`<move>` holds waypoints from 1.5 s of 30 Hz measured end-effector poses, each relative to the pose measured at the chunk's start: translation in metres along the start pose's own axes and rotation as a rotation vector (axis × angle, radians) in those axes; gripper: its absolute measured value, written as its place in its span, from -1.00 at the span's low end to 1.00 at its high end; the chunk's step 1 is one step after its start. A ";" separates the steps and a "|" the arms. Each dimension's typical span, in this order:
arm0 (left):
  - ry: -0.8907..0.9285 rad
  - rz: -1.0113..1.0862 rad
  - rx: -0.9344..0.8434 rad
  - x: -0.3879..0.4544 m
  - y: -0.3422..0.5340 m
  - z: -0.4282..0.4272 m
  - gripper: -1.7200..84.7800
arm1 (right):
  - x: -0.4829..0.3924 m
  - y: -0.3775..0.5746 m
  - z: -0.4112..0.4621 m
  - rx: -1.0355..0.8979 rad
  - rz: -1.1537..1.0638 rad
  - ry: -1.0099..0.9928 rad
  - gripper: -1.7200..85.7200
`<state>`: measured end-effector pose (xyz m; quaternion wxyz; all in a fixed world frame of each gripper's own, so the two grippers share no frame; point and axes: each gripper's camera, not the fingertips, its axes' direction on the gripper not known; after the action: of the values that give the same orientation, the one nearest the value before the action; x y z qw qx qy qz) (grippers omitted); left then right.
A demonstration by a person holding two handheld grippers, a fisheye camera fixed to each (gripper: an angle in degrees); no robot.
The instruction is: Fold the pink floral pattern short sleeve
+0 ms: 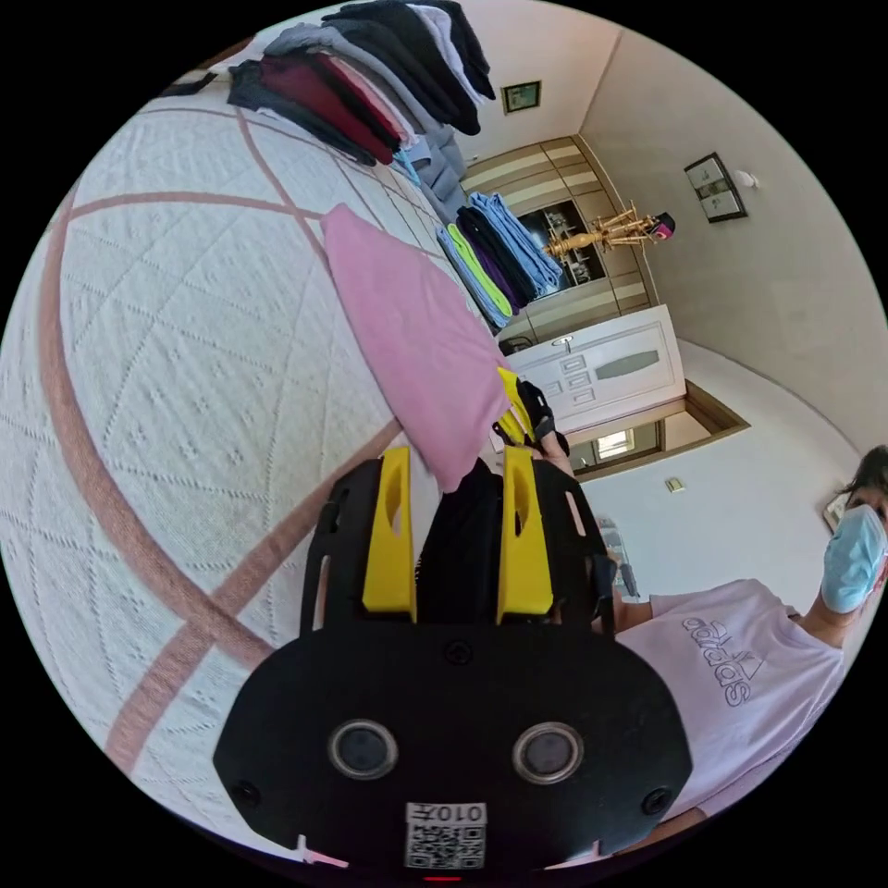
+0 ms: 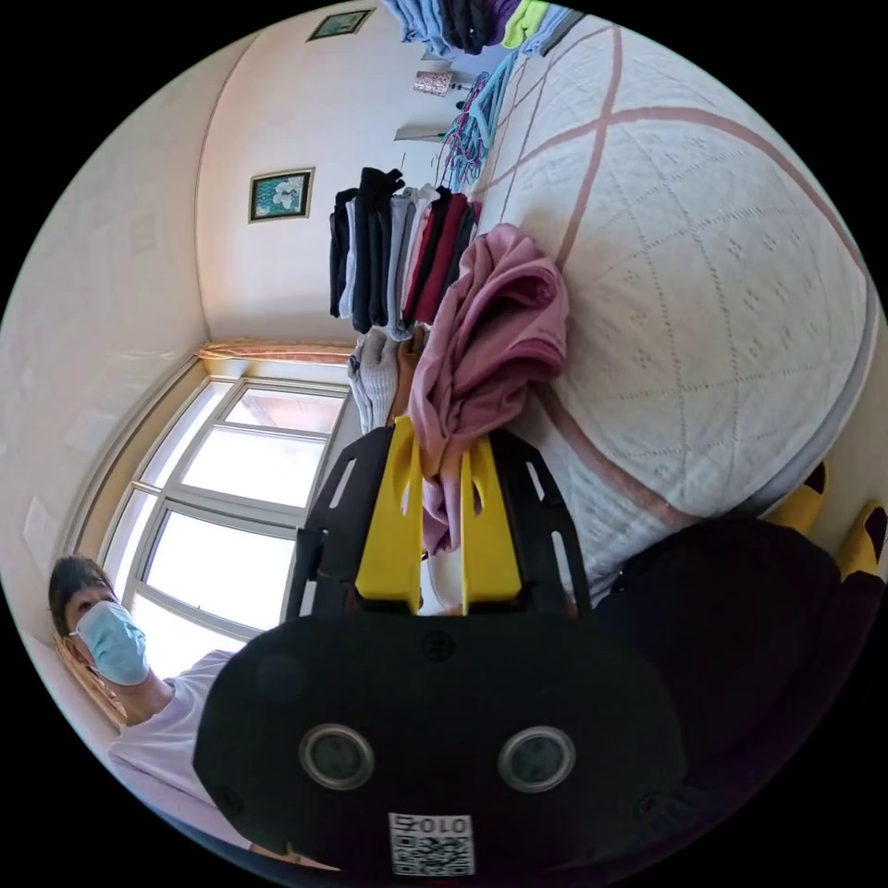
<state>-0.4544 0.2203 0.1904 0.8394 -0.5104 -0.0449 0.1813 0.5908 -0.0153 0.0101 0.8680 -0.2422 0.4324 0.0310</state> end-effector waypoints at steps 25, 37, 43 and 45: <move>0.065 0.009 0.056 0.024 -0.029 0.004 -0.85 | -0.010 -0.005 -0.021 -0.052 -0.029 0.121 -0.79; -0.132 0.034 -0.025 0.038 0.014 -0.065 -0.86 | -0.028 0.036 0.014 -0.230 -0.052 0.115 -0.79; -0.084 -0.038 0.032 0.024 0.041 -0.060 -0.86 | -0.041 0.040 0.004 -0.250 -0.076 0.152 -0.79; -0.141 -0.015 0.030 0.032 0.043 -0.068 -0.85 | -0.047 0.043 0.000 -0.255 -0.093 0.176 -0.78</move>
<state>-0.4177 0.1923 0.1176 0.8431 -0.4833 -0.1048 0.2112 0.5500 0.0301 0.0291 0.7894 -0.3719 0.4878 0.0237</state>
